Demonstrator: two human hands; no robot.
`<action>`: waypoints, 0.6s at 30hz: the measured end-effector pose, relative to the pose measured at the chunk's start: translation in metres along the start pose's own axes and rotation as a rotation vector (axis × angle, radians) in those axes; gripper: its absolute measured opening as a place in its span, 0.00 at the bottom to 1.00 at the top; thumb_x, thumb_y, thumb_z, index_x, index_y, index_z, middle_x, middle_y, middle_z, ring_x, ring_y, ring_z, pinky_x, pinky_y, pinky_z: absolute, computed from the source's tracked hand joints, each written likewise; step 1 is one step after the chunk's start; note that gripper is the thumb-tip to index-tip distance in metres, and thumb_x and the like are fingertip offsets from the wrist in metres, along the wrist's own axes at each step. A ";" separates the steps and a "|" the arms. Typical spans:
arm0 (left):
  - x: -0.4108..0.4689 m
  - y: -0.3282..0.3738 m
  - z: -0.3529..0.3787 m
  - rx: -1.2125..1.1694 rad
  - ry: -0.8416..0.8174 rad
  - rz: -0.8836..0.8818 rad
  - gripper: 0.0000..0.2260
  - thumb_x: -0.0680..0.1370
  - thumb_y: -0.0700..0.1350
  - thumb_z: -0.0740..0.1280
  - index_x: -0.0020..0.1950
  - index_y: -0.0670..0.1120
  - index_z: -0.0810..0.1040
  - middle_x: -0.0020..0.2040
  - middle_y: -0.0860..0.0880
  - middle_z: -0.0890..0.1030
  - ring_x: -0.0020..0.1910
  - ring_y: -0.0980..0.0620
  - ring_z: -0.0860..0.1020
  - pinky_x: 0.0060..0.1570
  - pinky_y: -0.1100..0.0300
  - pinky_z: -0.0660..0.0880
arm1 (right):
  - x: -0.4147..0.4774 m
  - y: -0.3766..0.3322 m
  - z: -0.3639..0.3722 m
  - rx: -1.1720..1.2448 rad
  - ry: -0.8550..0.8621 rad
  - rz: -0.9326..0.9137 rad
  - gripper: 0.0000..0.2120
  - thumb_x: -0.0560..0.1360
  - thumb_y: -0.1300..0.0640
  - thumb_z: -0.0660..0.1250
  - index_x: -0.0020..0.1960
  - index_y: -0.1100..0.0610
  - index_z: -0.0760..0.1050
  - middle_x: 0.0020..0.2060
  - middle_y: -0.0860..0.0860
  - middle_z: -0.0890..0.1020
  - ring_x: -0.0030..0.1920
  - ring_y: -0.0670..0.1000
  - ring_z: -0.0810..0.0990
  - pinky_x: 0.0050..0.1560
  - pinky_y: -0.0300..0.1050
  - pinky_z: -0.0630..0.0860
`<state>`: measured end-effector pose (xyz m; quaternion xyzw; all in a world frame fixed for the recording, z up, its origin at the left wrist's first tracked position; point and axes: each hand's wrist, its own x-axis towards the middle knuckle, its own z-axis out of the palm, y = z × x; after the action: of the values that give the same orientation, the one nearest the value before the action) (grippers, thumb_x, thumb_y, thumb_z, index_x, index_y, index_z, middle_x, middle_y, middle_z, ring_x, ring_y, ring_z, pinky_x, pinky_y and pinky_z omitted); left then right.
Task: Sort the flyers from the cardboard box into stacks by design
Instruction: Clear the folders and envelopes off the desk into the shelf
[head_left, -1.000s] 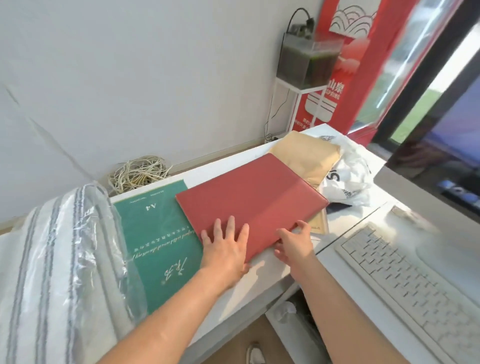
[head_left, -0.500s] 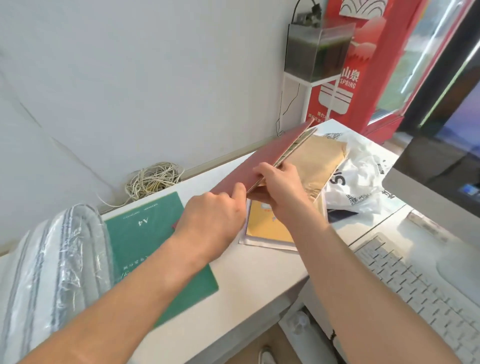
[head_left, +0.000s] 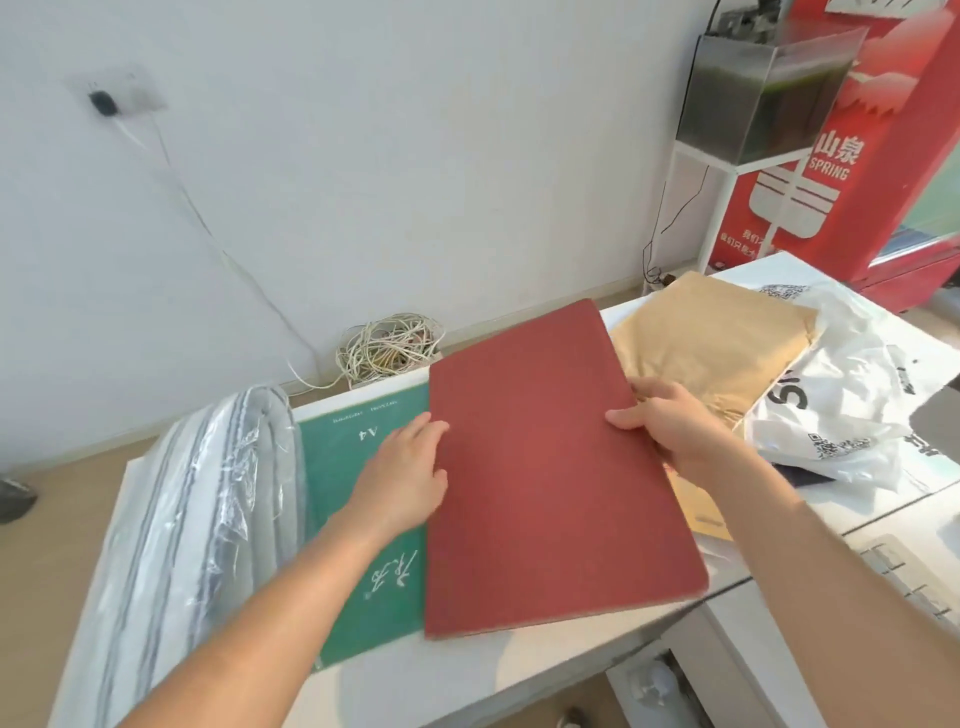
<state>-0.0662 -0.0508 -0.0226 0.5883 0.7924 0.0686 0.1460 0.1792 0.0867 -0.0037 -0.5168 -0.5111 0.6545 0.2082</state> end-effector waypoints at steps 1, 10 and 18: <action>0.017 -0.015 -0.005 0.067 -0.038 -0.048 0.27 0.77 0.45 0.64 0.75 0.48 0.60 0.77 0.47 0.57 0.74 0.46 0.59 0.70 0.53 0.59 | 0.006 -0.004 -0.011 -0.042 0.053 -0.007 0.17 0.74 0.68 0.65 0.61 0.56 0.76 0.47 0.56 0.85 0.45 0.58 0.84 0.54 0.58 0.79; 0.138 -0.082 -0.009 0.093 -0.302 -0.263 0.55 0.60 0.58 0.79 0.77 0.45 0.51 0.76 0.44 0.59 0.73 0.45 0.60 0.71 0.53 0.61 | 0.047 0.005 -0.028 -1.136 0.258 -0.011 0.33 0.70 0.40 0.68 0.68 0.56 0.65 0.59 0.59 0.76 0.61 0.61 0.73 0.57 0.50 0.71; 0.197 -0.079 -0.023 -0.093 -0.008 -0.397 0.27 0.66 0.55 0.77 0.63 0.54 0.73 0.59 0.51 0.79 0.56 0.48 0.77 0.61 0.52 0.70 | 0.072 0.012 -0.037 -1.066 0.240 0.058 0.33 0.59 0.35 0.74 0.55 0.52 0.66 0.50 0.52 0.71 0.40 0.56 0.82 0.46 0.50 0.79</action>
<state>-0.1977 0.1146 -0.0528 0.4137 0.8881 0.0725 0.1869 0.1877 0.1565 -0.0459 -0.6354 -0.7304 0.2466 -0.0440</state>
